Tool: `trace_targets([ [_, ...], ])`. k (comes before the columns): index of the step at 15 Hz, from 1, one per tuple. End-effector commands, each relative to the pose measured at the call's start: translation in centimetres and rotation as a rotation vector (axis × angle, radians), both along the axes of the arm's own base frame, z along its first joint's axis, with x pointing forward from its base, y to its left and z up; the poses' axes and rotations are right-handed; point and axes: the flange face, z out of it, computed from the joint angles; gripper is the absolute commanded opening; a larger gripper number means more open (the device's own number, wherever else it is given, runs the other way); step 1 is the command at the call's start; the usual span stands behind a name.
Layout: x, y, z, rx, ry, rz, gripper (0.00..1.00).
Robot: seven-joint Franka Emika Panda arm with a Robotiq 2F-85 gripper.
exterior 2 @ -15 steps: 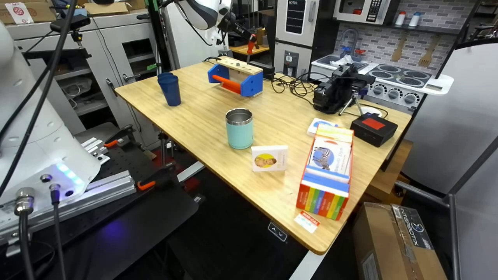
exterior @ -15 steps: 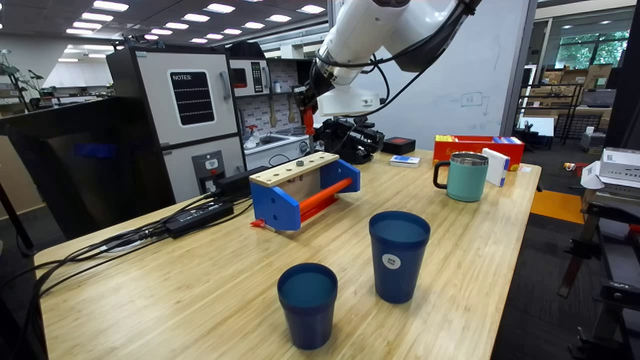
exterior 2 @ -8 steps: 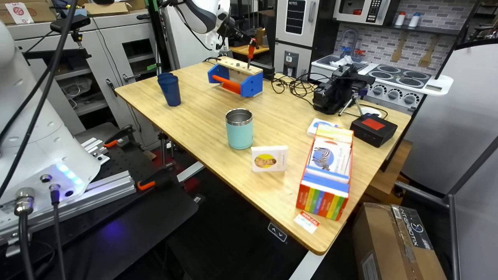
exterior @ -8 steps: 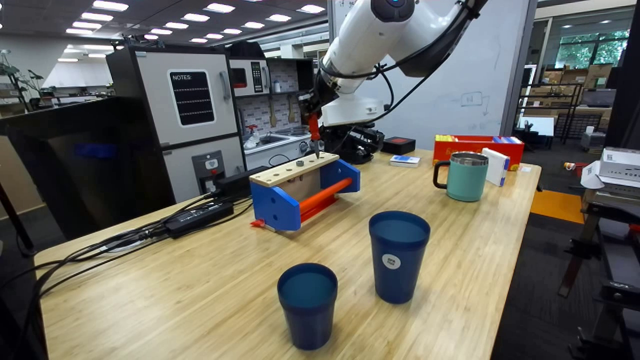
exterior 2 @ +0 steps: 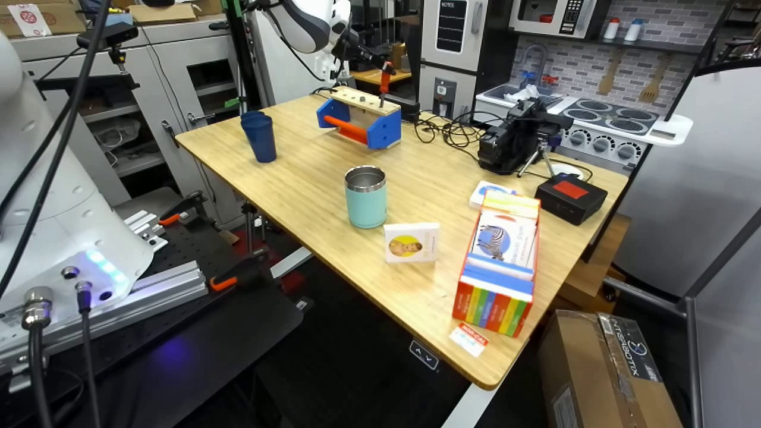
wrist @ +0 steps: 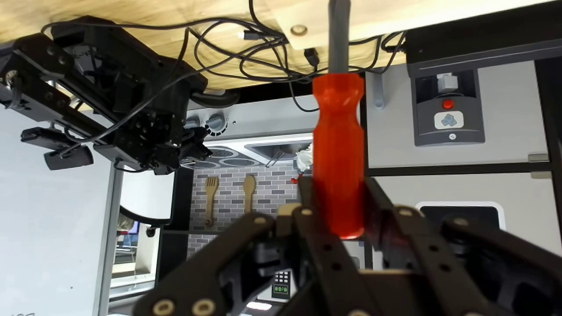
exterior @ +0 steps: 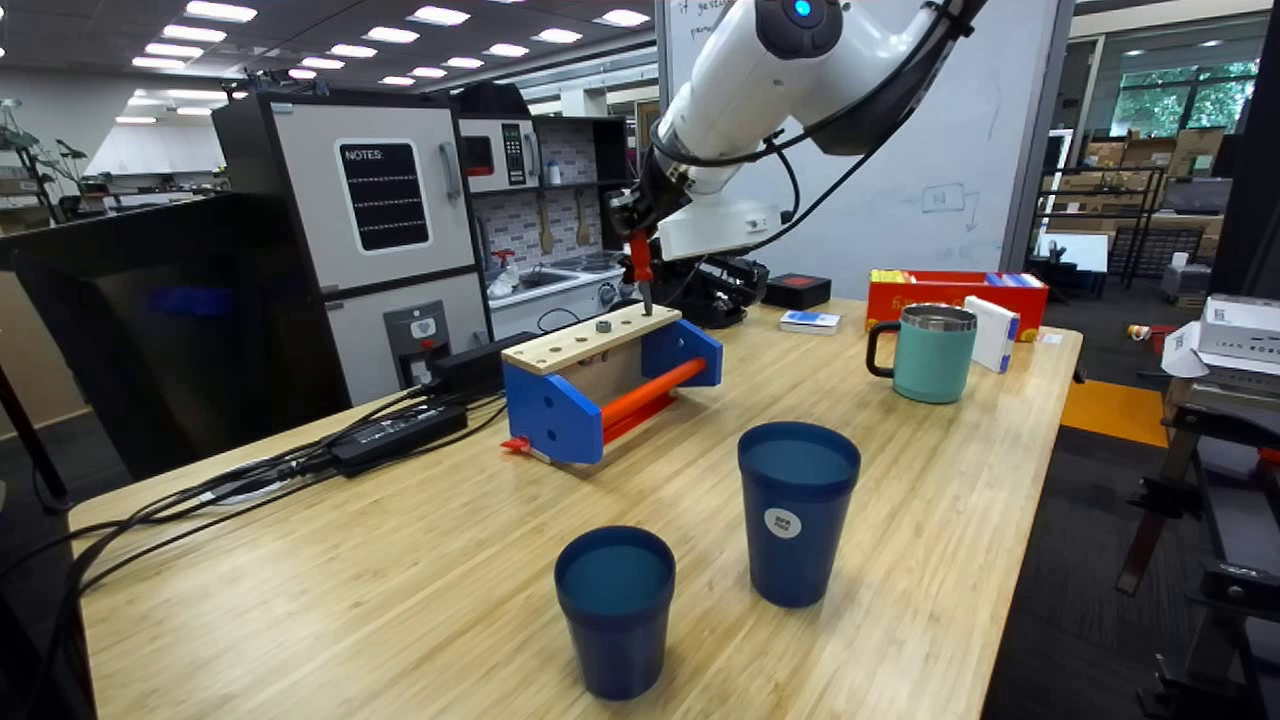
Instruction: Put the screwdriver in the right most hole
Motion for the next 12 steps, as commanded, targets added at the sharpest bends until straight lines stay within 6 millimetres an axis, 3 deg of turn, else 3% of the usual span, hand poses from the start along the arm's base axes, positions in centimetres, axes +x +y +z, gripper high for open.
trace_targets([
  [1,-0.22,-0.73,0.28,-0.010,-0.026,-0.006,0.07],
  [11,0.31,-0.94,-0.33,0.034,-0.065,0.050,0.07],
  [12,0.32,-0.94,-0.36,0.036,-0.067,0.058,0.21],
])
